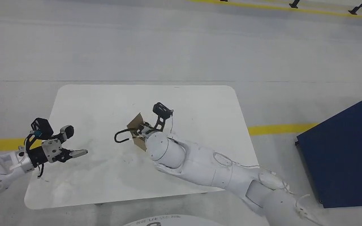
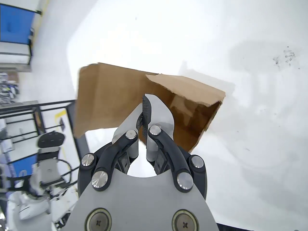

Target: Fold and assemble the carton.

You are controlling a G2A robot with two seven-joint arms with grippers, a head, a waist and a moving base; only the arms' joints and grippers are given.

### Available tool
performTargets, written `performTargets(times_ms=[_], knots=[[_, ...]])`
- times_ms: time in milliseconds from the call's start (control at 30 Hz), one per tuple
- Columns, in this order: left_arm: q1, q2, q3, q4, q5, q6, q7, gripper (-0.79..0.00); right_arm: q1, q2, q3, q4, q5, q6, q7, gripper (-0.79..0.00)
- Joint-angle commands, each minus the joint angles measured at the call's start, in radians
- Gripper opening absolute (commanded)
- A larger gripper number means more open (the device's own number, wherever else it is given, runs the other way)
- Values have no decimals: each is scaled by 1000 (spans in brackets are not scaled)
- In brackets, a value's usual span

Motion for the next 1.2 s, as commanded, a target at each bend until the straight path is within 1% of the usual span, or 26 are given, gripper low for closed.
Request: performTargets(times_ms=[0, 100, 200, 300, 367, 400, 633, 733, 833, 933, 1033, 1167], knots=[[0, 0, 0, 0, 0, 0, 0, 0, -74, 26, 58, -65, -31, -54, -3, -785], [0, 0, 0, 0, 0, 0, 0, 0, -143, 57, 129, -112, -67, -123, 46, -785], [0, 0, 0, 0, 0, 0, 0, 0, -201, 85, 201, -114, -94, -198, 118, -785], [0, 0, 0, 0, 0, 0, 0, 0, -231, 106, 263, -82, -101, -260, 242, -785], [0, 0, 0, 0, 0, 0, 0, 0, -239, 119, 306, -37, -72, -311, 376, -785], [0, 0, 0, 0, 0, 0, 0, 0, -239, 121, 316, -25, -62, -320, 402, -785], [0, 0, 0, 0, 0, 0, 0, 0, -239, 121, 316, -25, -62, -320, 402, -785], [0, 0, 0, 0, 0, 0, 0, 0, -260, 116, 339, -23, -38, -355, 346, -785], [0, 0, 0, 0, 0, 0, 0, 0, -261, 118, 394, 7, 15, -403, 400, -785], [0, 0, 0, 0, 0, 0, 0, 0, -238, 117, 418, 66, 43, -380, 475, -785], [0, 0, 0, 0, 0, 0, 0, 0, -188, 110, 397, 131, 41, -345, 570, -785], [0, 0, 0, 0, 0, 0, 0, 0, -134, 99, 353, 185, 2, -331, 657, -785]])
